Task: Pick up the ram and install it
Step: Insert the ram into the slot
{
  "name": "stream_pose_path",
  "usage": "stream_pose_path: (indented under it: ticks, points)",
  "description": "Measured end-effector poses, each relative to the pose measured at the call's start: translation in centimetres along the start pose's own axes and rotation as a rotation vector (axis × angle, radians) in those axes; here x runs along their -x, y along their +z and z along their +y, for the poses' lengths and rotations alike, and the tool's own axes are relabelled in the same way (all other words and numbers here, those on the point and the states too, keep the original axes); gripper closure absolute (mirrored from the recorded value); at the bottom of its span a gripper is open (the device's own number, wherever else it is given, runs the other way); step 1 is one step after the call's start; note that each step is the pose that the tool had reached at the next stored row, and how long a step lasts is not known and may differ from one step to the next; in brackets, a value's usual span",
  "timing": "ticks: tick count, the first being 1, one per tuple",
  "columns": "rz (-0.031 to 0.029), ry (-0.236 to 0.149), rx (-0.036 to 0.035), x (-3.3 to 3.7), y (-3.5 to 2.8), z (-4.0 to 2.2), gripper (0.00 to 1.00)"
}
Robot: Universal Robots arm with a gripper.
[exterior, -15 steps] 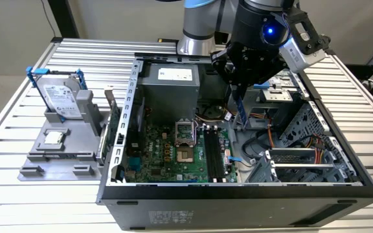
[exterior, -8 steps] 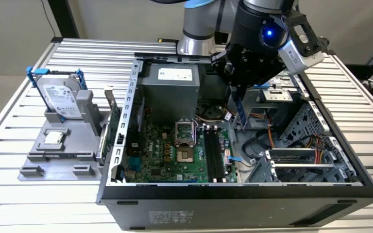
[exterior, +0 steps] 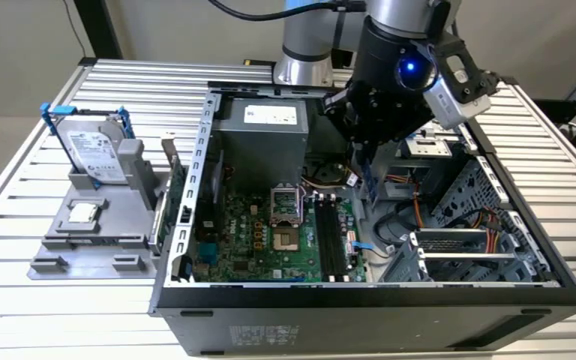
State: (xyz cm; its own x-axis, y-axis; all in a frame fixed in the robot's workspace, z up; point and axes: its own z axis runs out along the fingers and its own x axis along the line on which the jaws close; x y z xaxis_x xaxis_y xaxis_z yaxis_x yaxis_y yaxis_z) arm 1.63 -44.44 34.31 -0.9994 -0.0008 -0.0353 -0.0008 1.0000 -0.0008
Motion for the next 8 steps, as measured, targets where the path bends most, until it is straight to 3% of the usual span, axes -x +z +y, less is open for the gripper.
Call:
stream_pose_path:
  ticks: [8]
  points:
    - [-0.0008,0.002,-0.0033,-0.09,1.45,0.0,1.0]
